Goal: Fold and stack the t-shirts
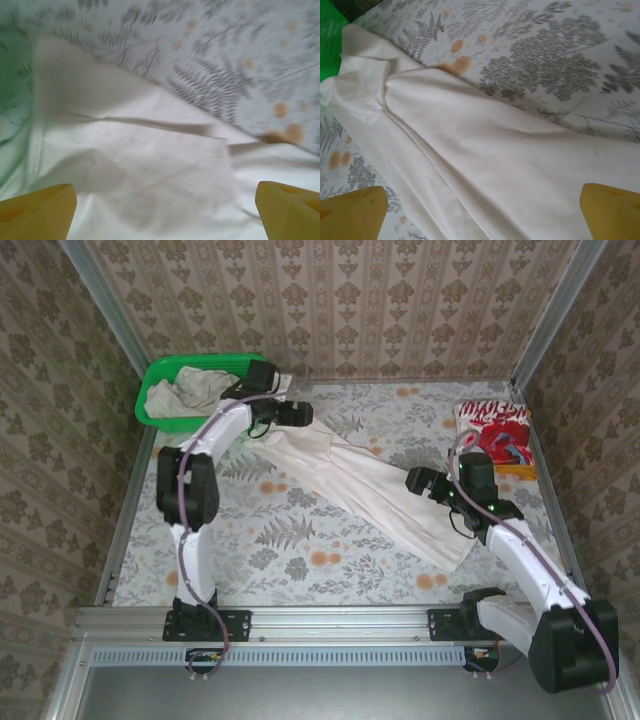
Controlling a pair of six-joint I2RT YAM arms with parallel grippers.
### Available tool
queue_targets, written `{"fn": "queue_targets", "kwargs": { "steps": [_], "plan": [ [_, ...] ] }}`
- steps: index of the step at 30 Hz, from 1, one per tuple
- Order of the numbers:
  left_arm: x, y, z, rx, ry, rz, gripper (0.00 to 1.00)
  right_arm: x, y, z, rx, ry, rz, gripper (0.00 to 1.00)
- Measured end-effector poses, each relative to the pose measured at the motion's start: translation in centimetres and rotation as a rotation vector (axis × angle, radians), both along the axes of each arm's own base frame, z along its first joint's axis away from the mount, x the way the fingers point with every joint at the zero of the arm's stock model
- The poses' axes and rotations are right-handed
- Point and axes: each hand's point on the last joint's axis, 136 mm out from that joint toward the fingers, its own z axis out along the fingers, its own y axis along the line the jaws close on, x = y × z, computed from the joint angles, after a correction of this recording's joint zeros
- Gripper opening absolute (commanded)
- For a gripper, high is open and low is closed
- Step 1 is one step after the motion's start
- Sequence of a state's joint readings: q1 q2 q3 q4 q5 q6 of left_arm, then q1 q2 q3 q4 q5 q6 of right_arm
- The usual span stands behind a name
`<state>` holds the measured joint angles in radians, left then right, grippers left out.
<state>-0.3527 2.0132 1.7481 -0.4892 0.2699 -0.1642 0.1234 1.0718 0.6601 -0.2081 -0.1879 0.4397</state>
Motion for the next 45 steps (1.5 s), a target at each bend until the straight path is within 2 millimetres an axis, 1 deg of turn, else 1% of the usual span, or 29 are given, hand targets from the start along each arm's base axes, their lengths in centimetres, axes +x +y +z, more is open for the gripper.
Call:
{"fn": "queue_targets", "kwargs": {
  "steps": [1, 2, 3, 5, 6, 7, 10, 12, 14, 15, 18, 21, 23, 25, 27, 29, 31, 32, 34, 36, 40, 43, 45],
  "plan": [
    [-0.7, 0.2, 1.6, -0.013, -0.047, 0.001, 0.98, 0.7, 0.6, 0.2, -0.019, 0.001, 0.032, 0.99],
    [-1.8, 0.5, 3.3, -0.026, -0.097, 0.003, 0.98, 1.5, 1.3, 0.5, -0.038, -0.002, 0.068, 0.99],
    [-2.9, 0.8, 4.5, -0.034, -0.136, 0.005, 0.99, 2.5, 2.2, 0.9, -0.061, -0.008, 0.109, 0.98],
    [-5.3, 1.6, 5.9, -0.049, -0.194, 0.017, 1.00, 4.4, 4.1, 1.5, -0.101, -0.023, 0.183, 0.96],
    [-6.7, 2.1, 5.9, -0.051, -0.207, 0.025, 1.00, 5.5, 5.2, 1.7, -0.120, -0.029, 0.219, 0.94],
    [-7.8, 2.5, 5.7, -0.049, -0.213, 0.031, 1.00, 6.5, 6.4, 1.8, -0.139, -0.035, 0.255, 0.94],
    [-12.0, 4.1, 2.8, -0.011, -0.192, 0.050, 1.00, 9.5, 11.0, 1.0, -0.194, -0.038, 0.367, 0.91],
    [-15.1, 5.3, 0.5, 0.026, -0.170, 0.057, 1.00, 11.3, 14.9, 0.1, -0.227, -0.042, 0.449, 0.89],
    [-17.7, 6.4, -0.7, 0.047, -0.173, 0.063, 1.00, 12.4, 18.7, -0.9, -0.250, -0.044, 0.522, 0.87],
    [-18.7, 7.0, -0.9, 0.052, -0.185, 0.069, 1.00, 12.9, 20.8, -1.4, -0.260, -0.049, 0.559, 0.84],
    [-20.6, 8.8, -0.3, 0.057, -0.249, 0.109, 1.00, 13.7, 26.3, -2.9, -0.281, -0.055, 0.653, 0.71],
    [-21.4, 10.1, 0.9, 0.056, -0.314, 0.149, 1.00, 14.2, 30.6, -4.3, -0.288, -0.049, 0.717, 0.61],
    [-21.5, 10.6, 1.6, 0.060, -0.347, 0.171, 1.00, 14.8, 32.5, -5.5, -0.288, -0.028, 0.733, 0.56],
    [-21.4, 11.0, 2.2, 0.067, -0.369, 0.187, 1.00, 15.8, 33.5, -6.6, -0.293, 0.001, 0.732, 0.54],
    [-21.3, 11.3, 2.3, 0.077, -0.377, 0.198, 1.00, 17.1, 33.5, -7.8, -0.303, 0.038, 0.713, 0.50],
    [-21.3, 11.4, 2.1, 0.087, -0.377, 0.201, 1.00, 18.4, 32.7, -9.0, -0.311, 0.075, 0.683, 0.49],
    [-21.2, 11.4, 2.0, 0.092, -0.374, 0.200, 1.00, 19.6, 31.5, -10.1, -0.311, 0.117, 0.645, 0.46],
    [-21.2, 11.4, 2.0, 0.092, -0.373, 0.200, 1.00, 20.1, 30.5, -10.6, -0.307, 0.145, 0.619, 0.46],
    [-21.1, 11.4, 2.0, 0.089, -0.377, 0.200, 1.00, 21.2, 28.7, -10.9, -0.281, 0.175, 0.568, 0.46],
    [-20.9, 11.2, 2.3, 0.082, -0.387, 0.200, 1.00, 22.3, 26.6, -10.8, -0.260, 0.204, 0.509, 0.46],
    [-20.5, 10.5, 2.1, 0.067, -0.387, 0.177, 1.00, 25.0, 21.2, -11.0, -0.211, 0.250, 0.375, 0.46],
    [-20.1, 9.5, 1.6, 0.058, -0.380, 0.136, 1.00, 26.9, 17.1, -11.0, -0.183, 0.266, 0.280, 0.47],
    [-20.0, 8.2, 1.4, 0.051, -0.388, 0.088, 1.00, 28.0, 14.4, -10.9, -0.164, 0.273, 0.221, 0.47]
  ]
}}
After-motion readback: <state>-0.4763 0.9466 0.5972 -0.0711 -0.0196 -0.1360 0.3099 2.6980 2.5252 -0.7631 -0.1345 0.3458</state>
